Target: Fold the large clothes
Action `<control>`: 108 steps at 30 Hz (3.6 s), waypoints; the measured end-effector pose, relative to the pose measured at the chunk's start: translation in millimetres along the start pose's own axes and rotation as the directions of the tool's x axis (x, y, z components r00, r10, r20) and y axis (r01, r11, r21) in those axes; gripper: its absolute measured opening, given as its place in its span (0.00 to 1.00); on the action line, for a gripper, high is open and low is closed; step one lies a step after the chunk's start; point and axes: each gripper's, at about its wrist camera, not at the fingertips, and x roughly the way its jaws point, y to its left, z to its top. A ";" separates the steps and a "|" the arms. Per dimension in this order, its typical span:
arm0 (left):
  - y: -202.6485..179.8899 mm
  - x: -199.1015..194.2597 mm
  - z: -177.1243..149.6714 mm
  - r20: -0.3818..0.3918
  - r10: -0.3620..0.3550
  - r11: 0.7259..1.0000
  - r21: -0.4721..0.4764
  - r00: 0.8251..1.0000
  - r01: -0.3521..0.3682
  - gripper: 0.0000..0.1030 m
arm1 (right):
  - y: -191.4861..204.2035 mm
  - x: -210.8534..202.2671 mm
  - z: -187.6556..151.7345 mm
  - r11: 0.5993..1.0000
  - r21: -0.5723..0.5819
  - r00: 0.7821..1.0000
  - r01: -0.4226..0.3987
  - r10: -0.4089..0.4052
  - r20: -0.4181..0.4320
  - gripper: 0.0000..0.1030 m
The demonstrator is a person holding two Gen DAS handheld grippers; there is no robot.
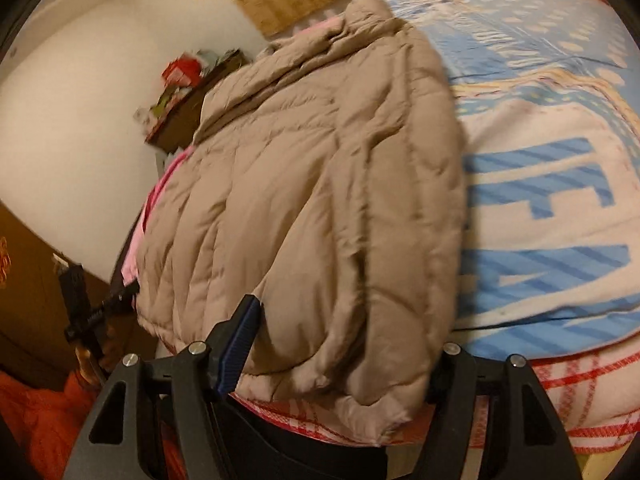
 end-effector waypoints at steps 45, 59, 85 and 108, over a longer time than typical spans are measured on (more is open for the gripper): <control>18.8 -47.5 105.5 0.236 -0.002 0.990 0.141 0.972 -0.032 0.86 | 6.0 90.0 264.4 0.944 0.212 0.959 -0.252 0.213 0.189 0.18; 49.3 -110.8 158.4 0.463 -0.075 0.987 0.159 0.883 0.000 0.99 | 0.9 -56.2 106.9 0.872 0.057 0.874 -0.486 0.484 0.046 0.25; -1.1 78.8 235.6 0.185 0.010 0.997 -0.074 0.983 0.004 0.98 | 72.9 121.4 383.4 0.995 -0.019 0.992 -0.101 0.102 0.070 0.95; -23.9 126.4 282.8 0.190 0.002 0.992 -0.127 0.982 0.023 0.98 | 48.3 241.1 381.3 0.997 -0.044 0.989 0.070 -0.075 -0.129 0.17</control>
